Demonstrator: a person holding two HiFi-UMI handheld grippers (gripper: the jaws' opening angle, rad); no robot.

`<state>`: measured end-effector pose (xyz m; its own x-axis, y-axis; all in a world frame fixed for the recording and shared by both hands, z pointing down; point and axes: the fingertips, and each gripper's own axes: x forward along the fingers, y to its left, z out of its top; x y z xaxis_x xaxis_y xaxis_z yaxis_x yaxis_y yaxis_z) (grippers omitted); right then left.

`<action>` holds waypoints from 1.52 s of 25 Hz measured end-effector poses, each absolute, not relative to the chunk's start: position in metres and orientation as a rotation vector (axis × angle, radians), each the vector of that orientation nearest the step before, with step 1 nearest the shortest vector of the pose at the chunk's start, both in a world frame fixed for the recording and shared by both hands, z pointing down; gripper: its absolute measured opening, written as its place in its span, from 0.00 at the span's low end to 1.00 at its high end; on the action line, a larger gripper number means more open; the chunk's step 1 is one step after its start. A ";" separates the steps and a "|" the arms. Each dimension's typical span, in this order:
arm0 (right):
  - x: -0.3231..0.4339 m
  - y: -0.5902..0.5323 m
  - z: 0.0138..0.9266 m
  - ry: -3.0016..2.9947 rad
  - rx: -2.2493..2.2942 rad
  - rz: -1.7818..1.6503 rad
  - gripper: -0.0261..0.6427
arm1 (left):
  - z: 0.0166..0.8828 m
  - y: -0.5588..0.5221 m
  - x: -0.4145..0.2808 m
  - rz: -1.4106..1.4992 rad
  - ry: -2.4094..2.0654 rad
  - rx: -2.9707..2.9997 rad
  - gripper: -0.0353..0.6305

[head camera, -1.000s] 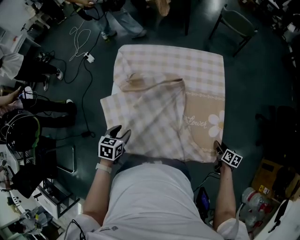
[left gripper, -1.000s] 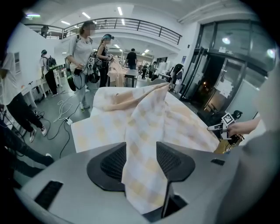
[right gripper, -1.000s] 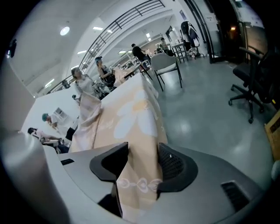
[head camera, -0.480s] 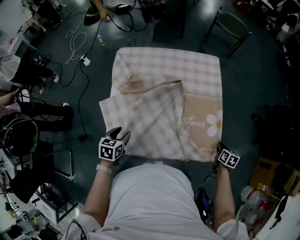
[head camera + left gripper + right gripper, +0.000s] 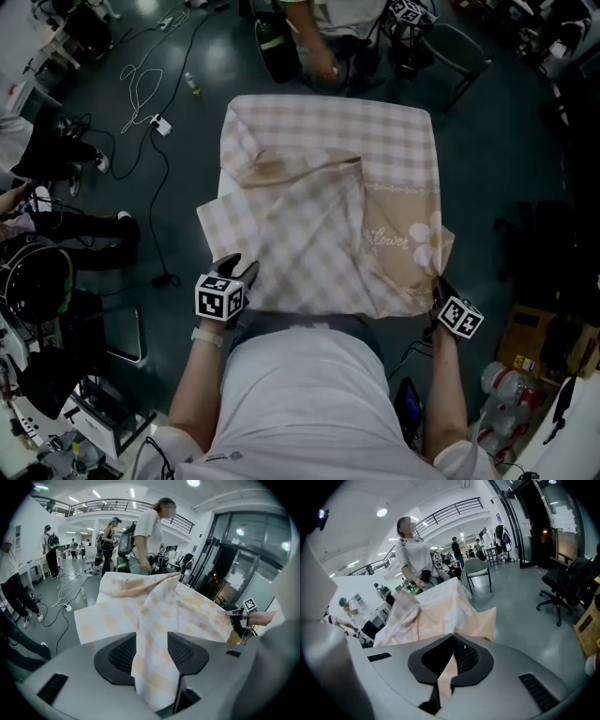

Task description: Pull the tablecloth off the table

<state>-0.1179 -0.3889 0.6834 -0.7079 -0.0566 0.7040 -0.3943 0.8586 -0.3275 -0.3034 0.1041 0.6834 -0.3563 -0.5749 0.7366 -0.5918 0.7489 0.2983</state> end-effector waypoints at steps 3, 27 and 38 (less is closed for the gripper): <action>-0.126 -0.374 0.663 -2.347 0.280 0.583 0.08 | 0.682 0.105 -0.304 0.015 -2.046 0.893 0.35; -0.307 -0.216 0.564 -2.560 -0.099 0.567 0.08 | 0.697 0.182 -0.331 -0.084 -2.050 0.861 0.35; -0.397 -0.129 0.596 -2.499 -0.236 0.557 0.08 | 0.708 0.220 -0.342 -0.107 -2.047 0.810 0.35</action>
